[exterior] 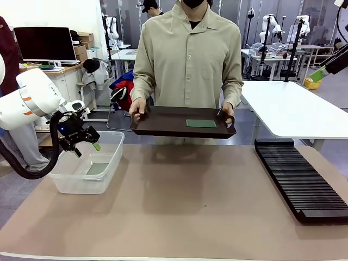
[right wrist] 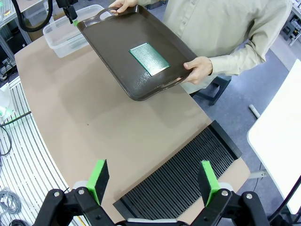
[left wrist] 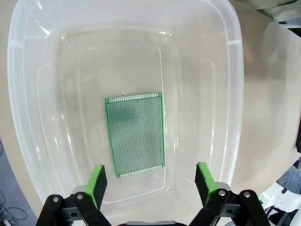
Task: Sort PCBs into racks and boxes based on the side picked up.
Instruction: Pick up the Blank PCB handed by the Human.
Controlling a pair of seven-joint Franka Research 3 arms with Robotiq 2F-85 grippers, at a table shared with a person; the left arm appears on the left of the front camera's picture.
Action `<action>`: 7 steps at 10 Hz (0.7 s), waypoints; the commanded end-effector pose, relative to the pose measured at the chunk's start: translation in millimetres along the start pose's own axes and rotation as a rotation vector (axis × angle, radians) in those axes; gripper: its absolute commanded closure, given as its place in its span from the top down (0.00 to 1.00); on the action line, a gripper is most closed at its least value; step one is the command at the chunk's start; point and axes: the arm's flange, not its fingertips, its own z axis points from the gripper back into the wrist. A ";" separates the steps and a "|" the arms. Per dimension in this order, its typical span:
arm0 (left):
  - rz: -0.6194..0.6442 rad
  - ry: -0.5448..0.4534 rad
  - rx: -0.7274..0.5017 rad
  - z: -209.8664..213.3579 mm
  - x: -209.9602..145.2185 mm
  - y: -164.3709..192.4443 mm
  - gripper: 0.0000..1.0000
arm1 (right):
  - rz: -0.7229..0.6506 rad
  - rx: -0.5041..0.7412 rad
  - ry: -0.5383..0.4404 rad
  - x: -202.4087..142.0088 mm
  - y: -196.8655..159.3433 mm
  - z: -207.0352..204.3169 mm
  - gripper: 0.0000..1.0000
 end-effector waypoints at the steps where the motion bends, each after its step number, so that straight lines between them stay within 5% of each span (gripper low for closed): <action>1: -0.079 -0.020 -0.051 29.1 2.3 5.8 1.00 | 0.000 0.003 0.001 -0.6 -0.1 -0.3 1.00; 7: -0.487 -0.326 -0.102 170.1 -25.7 -43.0 1.00 | 0.000 0.003 0.001 -0.6 -0.1 -0.3 1.00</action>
